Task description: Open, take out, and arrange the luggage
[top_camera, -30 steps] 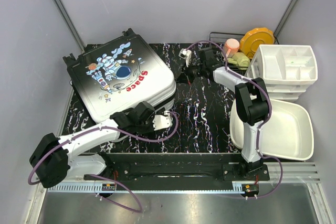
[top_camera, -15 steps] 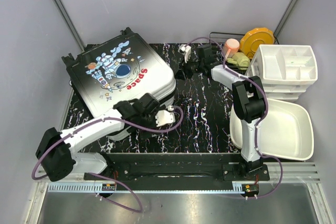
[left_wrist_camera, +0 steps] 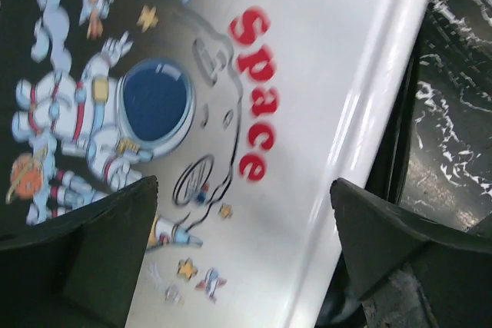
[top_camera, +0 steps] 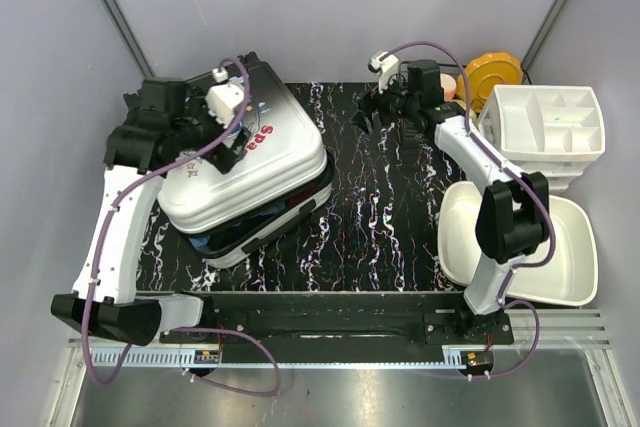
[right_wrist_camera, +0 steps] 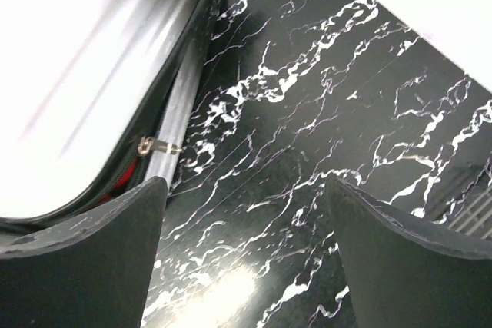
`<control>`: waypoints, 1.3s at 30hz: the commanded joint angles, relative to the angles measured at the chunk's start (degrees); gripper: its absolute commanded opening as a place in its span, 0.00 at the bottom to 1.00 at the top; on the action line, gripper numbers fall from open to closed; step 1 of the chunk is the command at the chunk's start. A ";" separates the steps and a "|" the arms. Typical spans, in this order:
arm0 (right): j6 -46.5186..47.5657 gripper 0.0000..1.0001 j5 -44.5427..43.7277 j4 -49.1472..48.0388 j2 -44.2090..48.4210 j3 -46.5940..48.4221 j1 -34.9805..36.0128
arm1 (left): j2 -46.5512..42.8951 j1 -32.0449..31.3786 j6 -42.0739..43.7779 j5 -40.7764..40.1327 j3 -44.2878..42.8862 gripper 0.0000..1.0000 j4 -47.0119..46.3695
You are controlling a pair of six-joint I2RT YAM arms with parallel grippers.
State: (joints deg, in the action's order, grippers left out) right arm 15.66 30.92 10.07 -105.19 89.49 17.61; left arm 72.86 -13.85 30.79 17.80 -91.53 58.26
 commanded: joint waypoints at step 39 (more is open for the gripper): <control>33.64 0.45 -24.32 8.04 -5.82 -13.00 45.15 | -2.02 40.30 -8.81 25.26 6.01 0.99 12.93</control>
State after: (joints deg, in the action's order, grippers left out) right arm 44.42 13.85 22.15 -113.03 79.68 63.26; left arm 71.68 26.26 21.80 41.06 -85.95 72.44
